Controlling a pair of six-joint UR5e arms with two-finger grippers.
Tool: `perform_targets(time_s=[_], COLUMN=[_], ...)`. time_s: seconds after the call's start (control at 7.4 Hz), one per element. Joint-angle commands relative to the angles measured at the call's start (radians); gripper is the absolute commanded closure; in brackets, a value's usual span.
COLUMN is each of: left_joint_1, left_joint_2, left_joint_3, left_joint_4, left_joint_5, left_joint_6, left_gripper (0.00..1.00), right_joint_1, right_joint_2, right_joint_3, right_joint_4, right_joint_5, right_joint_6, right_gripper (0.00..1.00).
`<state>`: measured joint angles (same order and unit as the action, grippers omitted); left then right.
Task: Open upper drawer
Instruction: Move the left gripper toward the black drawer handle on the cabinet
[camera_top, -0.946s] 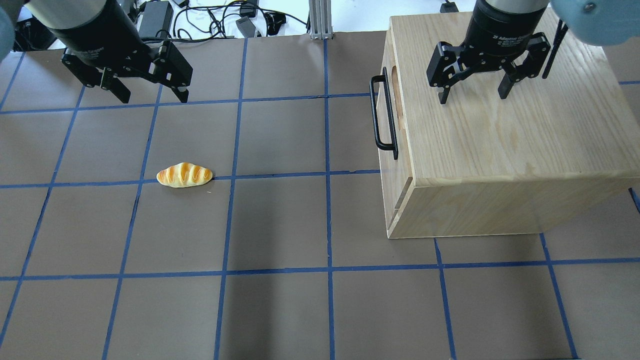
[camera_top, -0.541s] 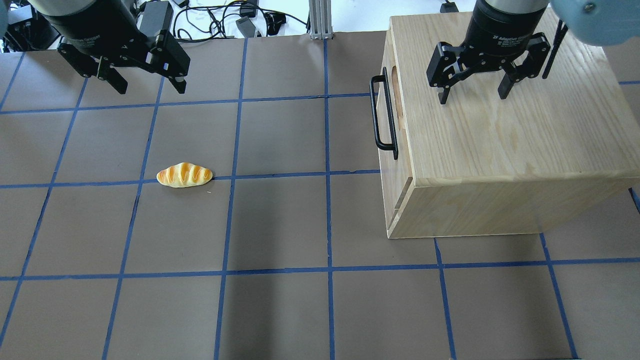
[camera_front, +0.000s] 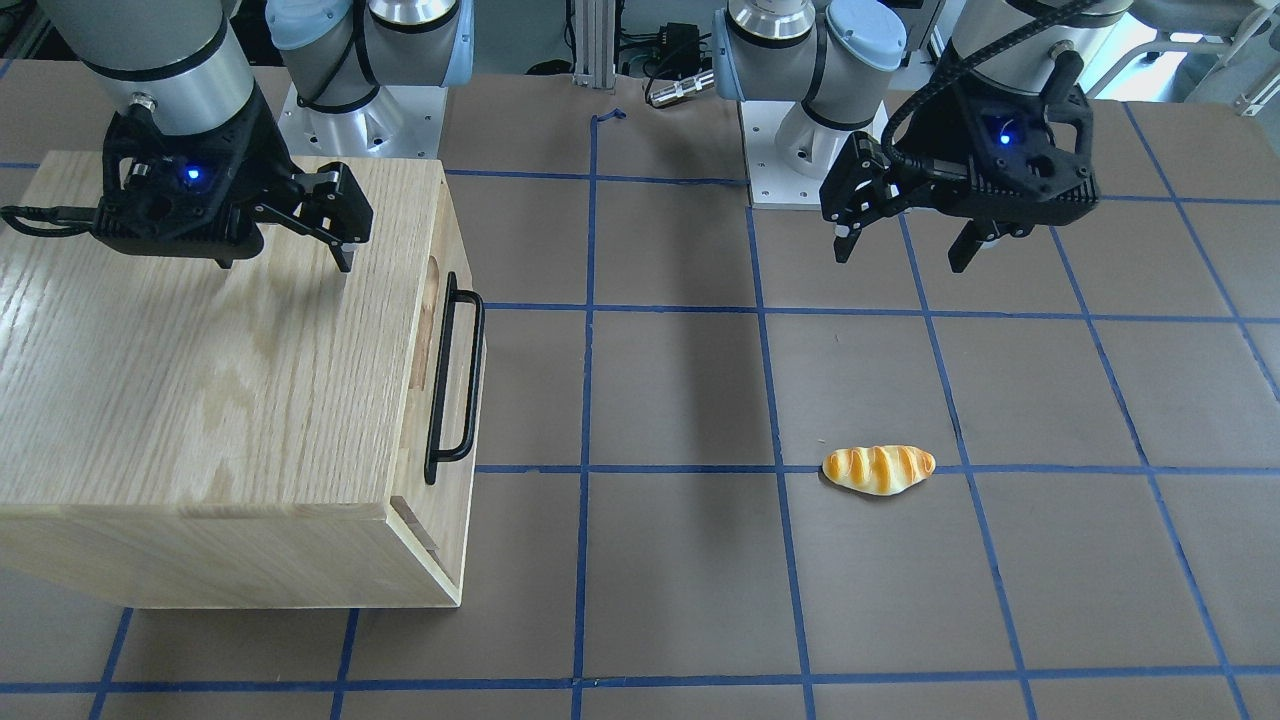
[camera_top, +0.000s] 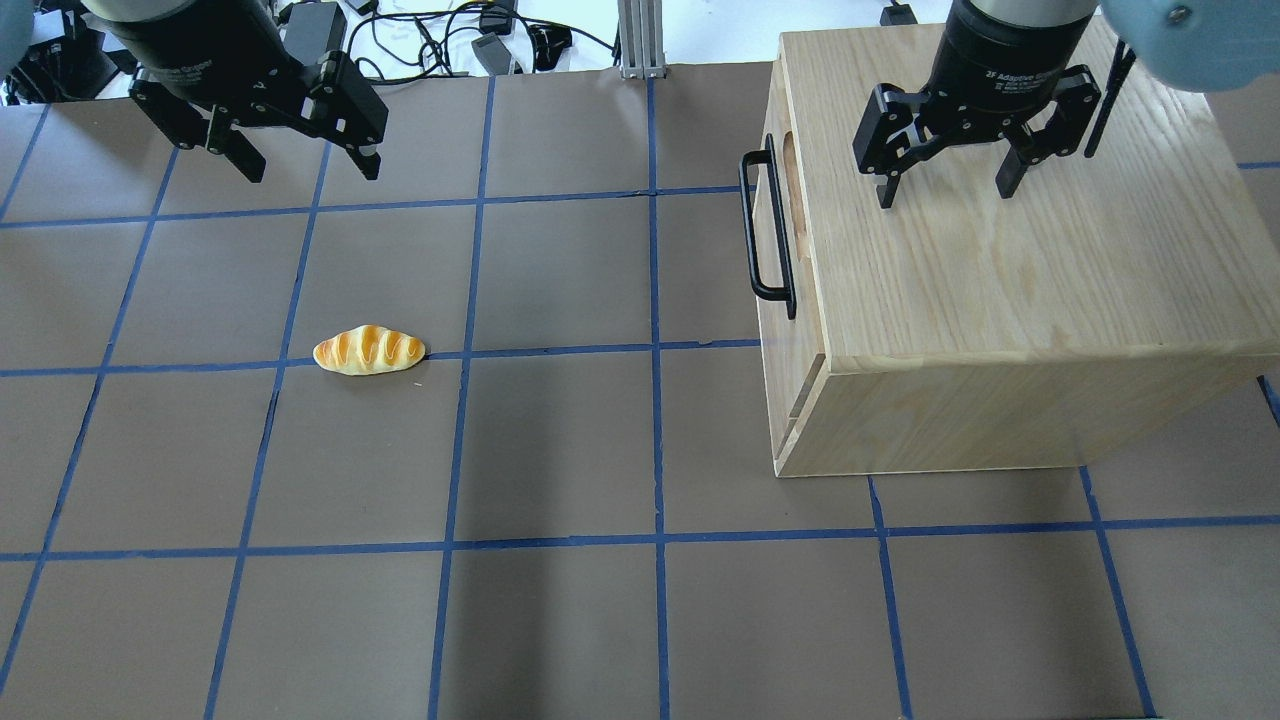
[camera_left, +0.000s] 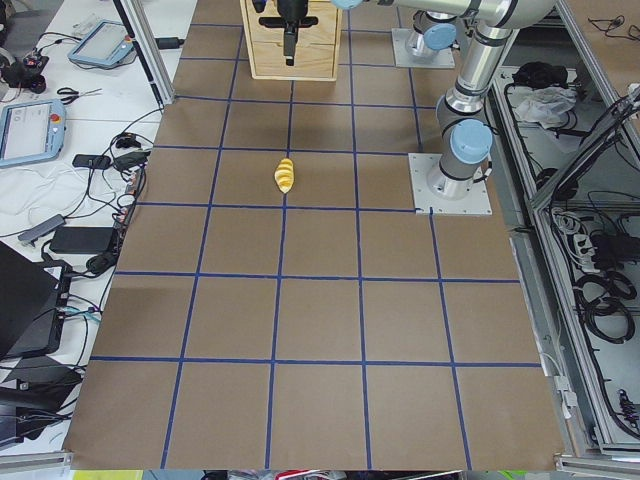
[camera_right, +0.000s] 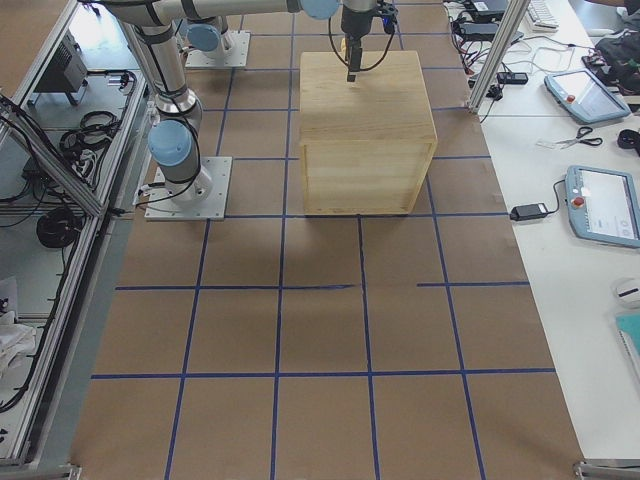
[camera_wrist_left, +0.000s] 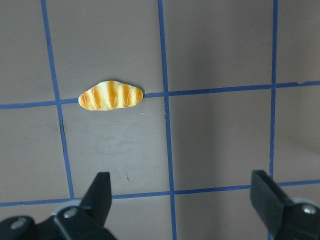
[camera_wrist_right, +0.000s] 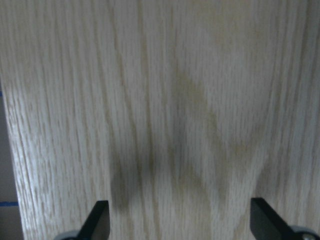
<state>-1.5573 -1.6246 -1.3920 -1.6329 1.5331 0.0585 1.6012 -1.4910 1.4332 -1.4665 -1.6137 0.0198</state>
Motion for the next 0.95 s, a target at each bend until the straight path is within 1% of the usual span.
perform_targets(time_s=[0.0,0.14,0.27,0.54,0.68,0.81], left_joint_1=[-0.01,-0.021,-0.059,-0.2,-0.249,-0.288], left_joint_2=[-0.053,-0.098,-0.141,-0.24,-0.285,-0.32], left_joint_3=[0.007,0.001,0.001,0.001,-0.002,-0.004], left_joint_4=[0.08,0.143,0.213,0.374,0.386,0.446], left_joint_5=[-0.139,-0.257,-0.283,-0.283,-0.287,-0.327], left_joint_6=[-0.125,-0.173,-0.211,-0.346,-0.395,-0.446], left_gripper=[0.02,0.03,0.05,0.03,0.0,0.0], right_joint_1=[0.0,0.0,0.0,0.0,0.0,0.0], right_joint_2=[0.0,0.0,0.0,0.0,0.0,0.0], right_joint_3=[0.001,0.0,0.001,0.0,0.0,0.0], right_joint_4=[0.0,0.0,0.0,0.0,0.0,0.0], right_joint_5=[0.0,0.0,0.0,0.0,0.0,0.0], right_joint_6=[0.0,-0.001,-0.001,-0.001,0.0,0.0], right_gripper=[0.0,0.0,0.0,0.0,0.0,0.0])
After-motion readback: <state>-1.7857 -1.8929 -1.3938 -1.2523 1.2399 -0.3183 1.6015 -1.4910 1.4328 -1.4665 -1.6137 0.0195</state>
